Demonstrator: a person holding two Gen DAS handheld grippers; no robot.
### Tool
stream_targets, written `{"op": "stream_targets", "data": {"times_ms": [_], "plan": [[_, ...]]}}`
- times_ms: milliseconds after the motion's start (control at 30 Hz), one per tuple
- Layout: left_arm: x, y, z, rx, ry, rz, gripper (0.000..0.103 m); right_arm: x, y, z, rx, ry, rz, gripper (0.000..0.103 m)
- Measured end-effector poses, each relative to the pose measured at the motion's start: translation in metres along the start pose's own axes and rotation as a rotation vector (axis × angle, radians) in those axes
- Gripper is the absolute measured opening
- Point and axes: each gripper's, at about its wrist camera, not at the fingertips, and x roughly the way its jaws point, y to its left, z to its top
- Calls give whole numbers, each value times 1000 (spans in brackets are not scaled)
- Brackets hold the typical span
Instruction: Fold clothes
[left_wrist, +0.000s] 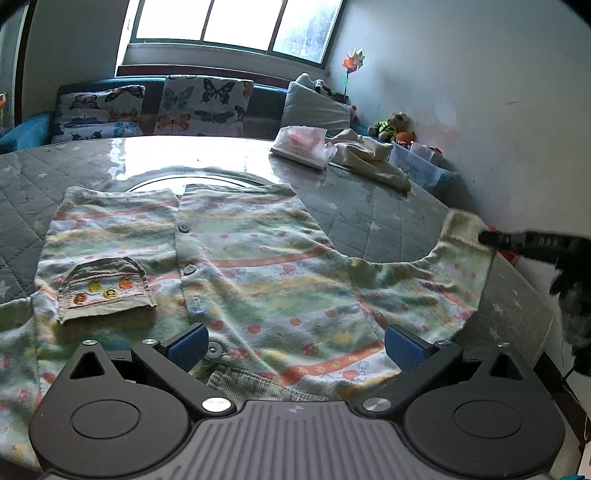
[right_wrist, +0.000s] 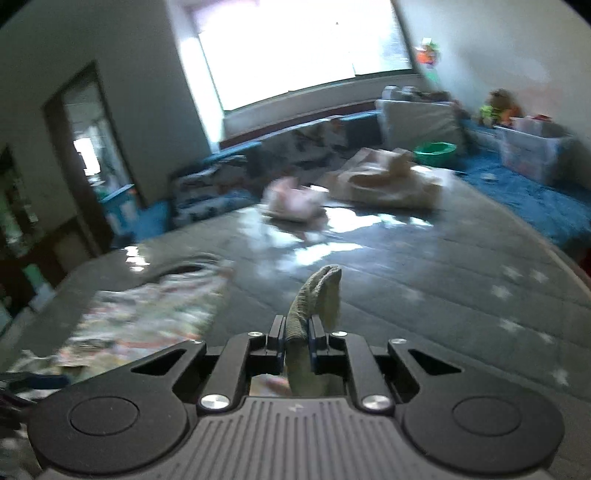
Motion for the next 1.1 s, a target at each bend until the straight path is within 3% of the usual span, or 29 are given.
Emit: {"op": "stream_targets", "data": {"times_ms": [400,667,900,1100], "plan": [[-21,22,-11,-56,-42,10,103,28,114,33,-146,36,296,11],[-33,40,-19,-106,-68,32,103,52,195,32,-250,72,456,11],[-42,51,-23,-135,-81,50,103,68,235,17,-289,130,545,16],[-44,55,-24,-142,-87,52,103,59,230,17,-333,128,505,17]]}}
